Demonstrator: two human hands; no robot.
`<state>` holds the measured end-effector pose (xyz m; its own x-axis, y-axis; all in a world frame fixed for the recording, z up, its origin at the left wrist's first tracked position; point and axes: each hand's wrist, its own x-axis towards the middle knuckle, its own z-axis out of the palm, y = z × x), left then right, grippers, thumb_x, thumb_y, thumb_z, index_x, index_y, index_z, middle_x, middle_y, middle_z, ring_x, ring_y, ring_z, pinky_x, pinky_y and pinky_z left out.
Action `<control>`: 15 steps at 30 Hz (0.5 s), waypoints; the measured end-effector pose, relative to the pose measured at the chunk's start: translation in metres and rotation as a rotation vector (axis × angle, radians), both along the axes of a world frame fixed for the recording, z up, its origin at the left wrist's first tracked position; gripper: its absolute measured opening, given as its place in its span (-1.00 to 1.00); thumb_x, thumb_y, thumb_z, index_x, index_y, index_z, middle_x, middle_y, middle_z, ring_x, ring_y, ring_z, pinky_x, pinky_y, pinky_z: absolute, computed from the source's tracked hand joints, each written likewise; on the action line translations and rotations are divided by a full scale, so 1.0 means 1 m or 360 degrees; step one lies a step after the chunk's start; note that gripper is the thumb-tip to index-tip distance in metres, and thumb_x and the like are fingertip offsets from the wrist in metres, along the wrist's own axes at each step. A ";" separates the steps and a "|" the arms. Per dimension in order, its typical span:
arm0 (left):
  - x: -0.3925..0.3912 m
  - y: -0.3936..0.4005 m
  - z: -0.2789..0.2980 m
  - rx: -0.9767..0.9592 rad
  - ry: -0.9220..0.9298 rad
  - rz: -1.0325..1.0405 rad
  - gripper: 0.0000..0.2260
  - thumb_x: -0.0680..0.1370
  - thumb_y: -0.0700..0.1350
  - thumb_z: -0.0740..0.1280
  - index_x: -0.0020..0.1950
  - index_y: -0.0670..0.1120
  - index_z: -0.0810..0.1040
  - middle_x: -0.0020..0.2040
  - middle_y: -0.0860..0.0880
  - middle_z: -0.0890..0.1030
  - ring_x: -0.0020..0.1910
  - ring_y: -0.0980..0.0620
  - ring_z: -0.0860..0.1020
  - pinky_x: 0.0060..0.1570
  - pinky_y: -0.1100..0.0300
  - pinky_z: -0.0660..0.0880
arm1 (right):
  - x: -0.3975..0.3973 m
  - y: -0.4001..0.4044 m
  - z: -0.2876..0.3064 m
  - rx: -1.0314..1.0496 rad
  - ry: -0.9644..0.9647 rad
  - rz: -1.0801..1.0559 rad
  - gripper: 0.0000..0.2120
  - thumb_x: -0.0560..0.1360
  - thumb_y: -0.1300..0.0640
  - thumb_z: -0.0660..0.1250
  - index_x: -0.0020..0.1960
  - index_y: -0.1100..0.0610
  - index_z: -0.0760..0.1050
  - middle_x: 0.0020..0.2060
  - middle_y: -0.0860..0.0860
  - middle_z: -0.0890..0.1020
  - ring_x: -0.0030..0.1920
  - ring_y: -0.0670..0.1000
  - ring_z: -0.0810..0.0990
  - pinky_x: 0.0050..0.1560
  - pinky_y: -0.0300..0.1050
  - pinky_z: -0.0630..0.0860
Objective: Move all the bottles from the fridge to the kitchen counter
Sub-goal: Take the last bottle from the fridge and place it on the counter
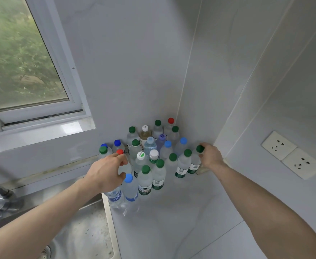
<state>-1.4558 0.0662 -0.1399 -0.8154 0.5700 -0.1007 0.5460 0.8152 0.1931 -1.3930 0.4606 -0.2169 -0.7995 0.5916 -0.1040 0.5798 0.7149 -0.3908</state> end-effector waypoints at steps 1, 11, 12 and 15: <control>0.002 -0.001 0.000 -0.0006 -0.0004 0.0001 -0.66 0.55 0.04 0.40 0.31 0.09 0.47 0.23 0.15 0.55 0.06 0.06 0.58 -0.04 0.16 0.59 | 0.002 -0.001 0.001 -0.0006 -0.0005 0.0003 -0.60 0.54 0.27 0.35 0.37 0.10 0.51 0.24 0.16 0.63 0.22 0.27 0.59 0.18 0.02 0.54; 0.018 -0.014 -0.002 -0.0151 -0.0059 -0.0002 -0.61 0.58 0.04 0.34 0.40 0.08 0.42 0.31 0.11 0.49 0.11 0.04 0.54 -0.04 0.17 0.53 | 0.021 -0.013 -0.001 -0.0025 -0.0080 0.0051 -0.19 0.27 0.22 0.54 0.47 -0.05 0.38 0.41 -0.03 0.45 0.30 0.10 0.56 0.12 -0.06 0.55; 0.021 -0.017 -0.002 -0.0162 -0.0063 0.0000 -0.60 0.58 0.04 0.34 0.41 0.08 0.41 0.32 0.11 0.49 0.12 0.04 0.53 -0.04 0.18 0.51 | 0.026 -0.020 0.003 -0.0044 -0.0080 0.0051 -0.12 0.20 0.27 0.57 0.47 -0.03 0.38 0.41 -0.04 0.45 0.30 0.09 0.56 0.11 -0.07 0.56; 0.030 -0.025 -0.003 -0.0173 -0.0094 0.0006 -0.57 0.57 0.04 0.35 0.43 0.09 0.40 0.34 0.10 0.49 0.20 0.01 0.53 0.02 0.17 0.50 | 0.044 -0.046 0.017 -0.0122 0.0139 0.0002 -0.28 0.37 0.33 0.42 0.50 0.06 0.39 0.45 0.03 0.43 0.38 0.09 0.50 0.27 -0.08 0.49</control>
<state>-1.4253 0.0411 -0.1433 -0.8084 0.5501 -0.2095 0.5332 0.8351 0.1351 -1.3492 0.4148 -0.1998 -0.8082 0.5837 -0.0786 0.5403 0.6816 -0.4934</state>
